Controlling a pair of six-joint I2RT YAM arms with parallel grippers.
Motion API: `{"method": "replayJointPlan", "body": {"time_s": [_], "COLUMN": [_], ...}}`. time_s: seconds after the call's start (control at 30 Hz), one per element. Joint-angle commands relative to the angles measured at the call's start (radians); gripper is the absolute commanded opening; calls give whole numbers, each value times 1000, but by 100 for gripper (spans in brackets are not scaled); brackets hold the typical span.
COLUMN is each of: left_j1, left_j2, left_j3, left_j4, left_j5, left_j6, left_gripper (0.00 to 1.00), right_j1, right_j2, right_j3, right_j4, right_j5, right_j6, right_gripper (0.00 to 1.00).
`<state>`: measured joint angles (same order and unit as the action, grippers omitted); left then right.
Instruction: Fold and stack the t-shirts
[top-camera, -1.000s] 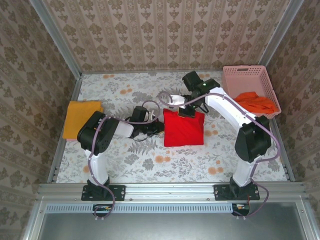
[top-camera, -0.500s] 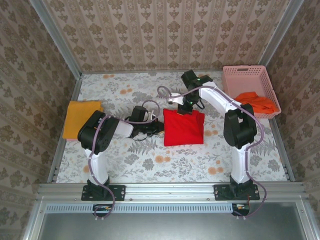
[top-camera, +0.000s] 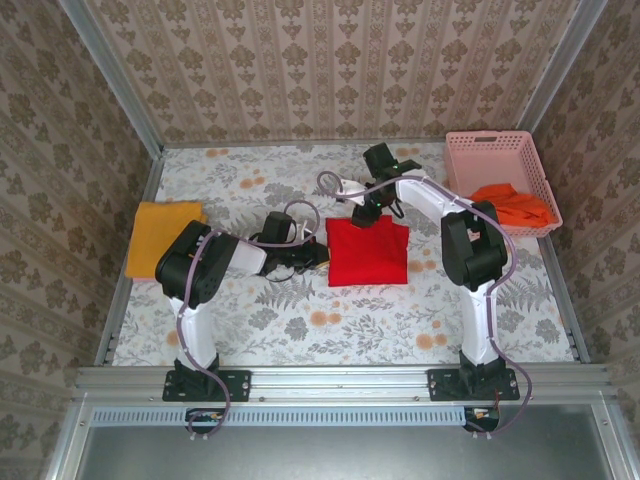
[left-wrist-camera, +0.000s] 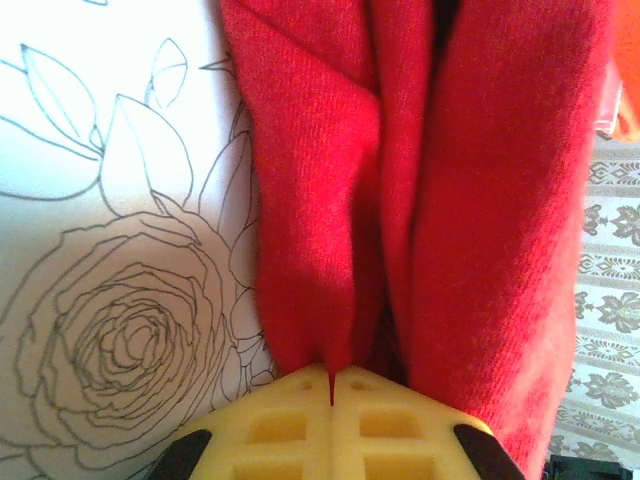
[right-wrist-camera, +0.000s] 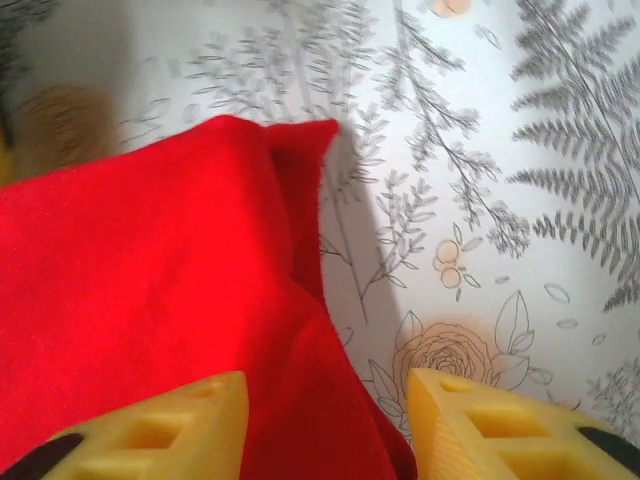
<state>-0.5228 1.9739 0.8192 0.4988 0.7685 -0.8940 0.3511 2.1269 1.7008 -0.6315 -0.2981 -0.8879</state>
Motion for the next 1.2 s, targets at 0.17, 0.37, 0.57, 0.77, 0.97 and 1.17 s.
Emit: {"method": "replayJointPlan", "body": {"time_s": [0.17,0.37,0.57,0.77,0.97,1.17], "left_j1": [-2,-2,-17,-68,-104,-111], "left_j2": [19,-135,-334,-406,-263,-130], "left_j3": [-75,-109,-108,-36,91,160], "left_j4": [-104,-112,-232,-317,-398,-366], "left_j5": [-213,-294,-453,-529,-533,-475], "left_j6": [55,77,127,153,152,123], "left_gripper": [14,39,61,91,91,75], "right_j1": [-10,-27,-84,-98,-97,-98], "right_j2": [-278,-494,-633,-639,-534,-435], "right_j3": [-319,-548,-741,-880,-921,-888], "right_j4": [465,562,499,521,596,631], "right_j5": [172,312,316,255,149,91], "right_j6": [355,773,1230,1421,1497,1503], "right_gripper": [82,99,100,97,91,78]}}
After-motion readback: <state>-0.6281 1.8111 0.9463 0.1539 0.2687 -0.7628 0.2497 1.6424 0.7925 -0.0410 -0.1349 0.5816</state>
